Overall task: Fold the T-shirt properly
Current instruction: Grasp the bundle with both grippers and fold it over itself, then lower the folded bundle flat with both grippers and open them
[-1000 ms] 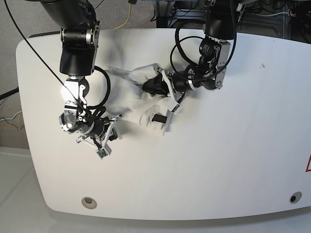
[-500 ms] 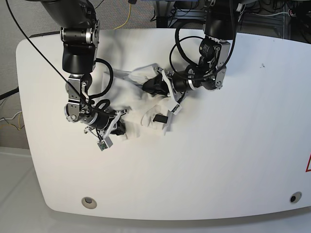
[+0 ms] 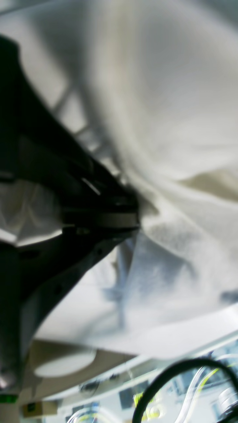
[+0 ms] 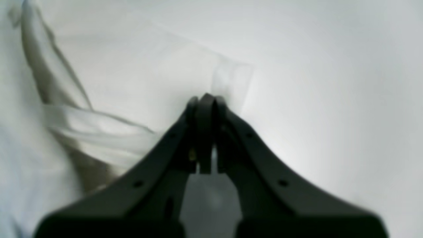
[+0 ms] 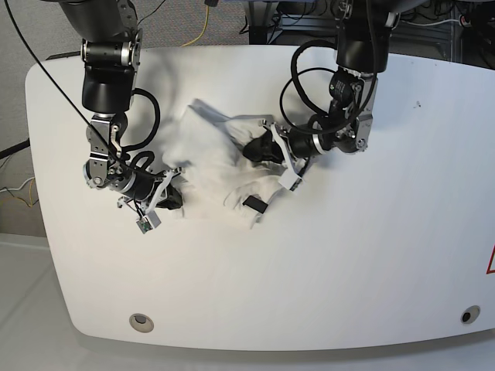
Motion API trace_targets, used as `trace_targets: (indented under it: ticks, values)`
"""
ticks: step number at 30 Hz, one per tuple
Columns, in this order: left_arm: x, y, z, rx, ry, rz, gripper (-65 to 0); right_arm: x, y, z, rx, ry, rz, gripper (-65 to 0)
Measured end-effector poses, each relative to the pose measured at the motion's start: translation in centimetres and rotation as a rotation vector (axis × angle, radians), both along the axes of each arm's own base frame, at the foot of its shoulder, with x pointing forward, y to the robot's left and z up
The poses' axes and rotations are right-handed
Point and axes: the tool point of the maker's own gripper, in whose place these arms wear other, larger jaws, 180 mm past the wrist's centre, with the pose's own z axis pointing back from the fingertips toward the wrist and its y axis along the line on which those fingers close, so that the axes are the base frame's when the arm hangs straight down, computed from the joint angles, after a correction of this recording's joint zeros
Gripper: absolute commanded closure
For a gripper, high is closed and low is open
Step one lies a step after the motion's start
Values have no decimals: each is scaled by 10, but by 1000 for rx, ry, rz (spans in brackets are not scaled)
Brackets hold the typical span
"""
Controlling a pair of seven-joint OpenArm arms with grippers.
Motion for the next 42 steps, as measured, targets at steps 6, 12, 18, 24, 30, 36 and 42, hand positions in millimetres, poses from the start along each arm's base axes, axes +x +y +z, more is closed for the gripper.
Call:
trace_targets:
  ticks: [6,12,18,24,30,36,42]
  values:
    - [11,13,1,34,-12,22,-12,-11,-5,-3,9,-16,-11,0]
    - [17,17,3,32,-10,40,-12,-28,-6,-6,15,-22,-19,0]
    - [25,23,6,53,-25,40,-12,-54,0,-8,25,-51,-26,0]
    - [32,36,7,87,-35,48,-12,-80,19,-8,26,-46,-9,0]
    - [36,39,8,95,-39,53,-12,-104,35,-6,46,-45,2,0]
    - [41,44,10,121,-49,47,-12,-119,34,-6,29,-9,-9,0]
    - [46,53,11,139,-58,50,-12,-127,31,-4,-7,9,4,0]
